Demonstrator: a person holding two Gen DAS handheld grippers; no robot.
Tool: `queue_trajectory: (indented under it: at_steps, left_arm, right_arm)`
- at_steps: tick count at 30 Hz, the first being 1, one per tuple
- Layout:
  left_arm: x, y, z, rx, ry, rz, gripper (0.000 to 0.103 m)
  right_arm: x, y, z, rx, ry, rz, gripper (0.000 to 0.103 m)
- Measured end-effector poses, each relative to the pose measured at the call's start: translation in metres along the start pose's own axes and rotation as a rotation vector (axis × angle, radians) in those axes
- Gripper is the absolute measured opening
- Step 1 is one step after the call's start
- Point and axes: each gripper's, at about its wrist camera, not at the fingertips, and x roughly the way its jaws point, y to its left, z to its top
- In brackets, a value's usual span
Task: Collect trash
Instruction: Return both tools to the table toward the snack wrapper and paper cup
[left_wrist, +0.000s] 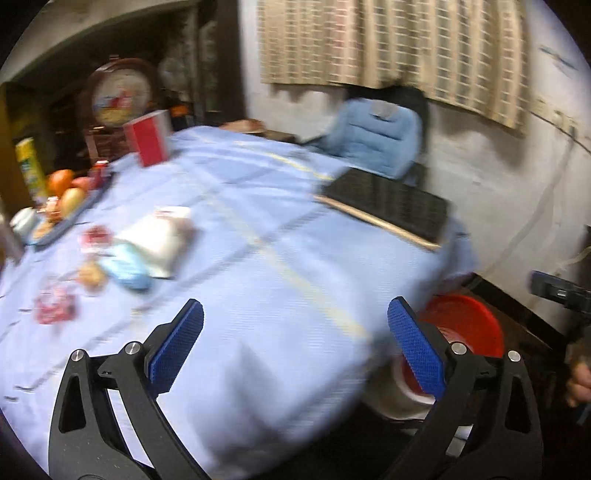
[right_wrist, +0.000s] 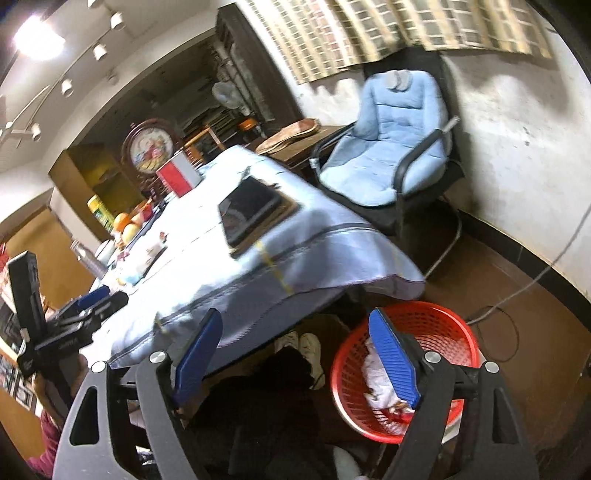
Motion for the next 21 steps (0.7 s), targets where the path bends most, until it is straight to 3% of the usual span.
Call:
queue_trajectory:
  at_steps: [6, 11, 13, 16, 19, 21]
  left_arm:
    - [-0.005, 0.102, 0.008, -0.077, -0.01, 0.207, 0.096]
    - [0.002, 0.208, 0.014, -0.228, 0.004, 0.375, 0.096]
    - [0.011, 0.251, 0.014, -0.326, 0.018, 0.38, 0.096]
    - [0.029, 0.298, 0.001, -0.461, 0.05, 0.305, 0.096]
    - [0.047, 0.314, -0.012, -0.51, 0.088, 0.258, 0.096]
    - [0.057, 0.315, -0.016, -0.504, 0.157, 0.253, 0.096]
  right_arm:
    - [0.019, 0.047, 0.01, -0.072, 0.03, 0.034, 0.084]
    - [0.037, 0.086, 0.016, -0.116, 0.064, 0.079, 0.088]
    - [0.044, 0.102, 0.018, -0.135, 0.08, 0.094, 0.088]
    - [0.052, 0.124, 0.021, -0.17, 0.091, 0.098, 0.088]
    - [0.058, 0.145, 0.023, -0.204, 0.096, 0.097, 0.088]
    - [0.063, 0.158, 0.025, -0.218, 0.099, 0.104, 0.089]
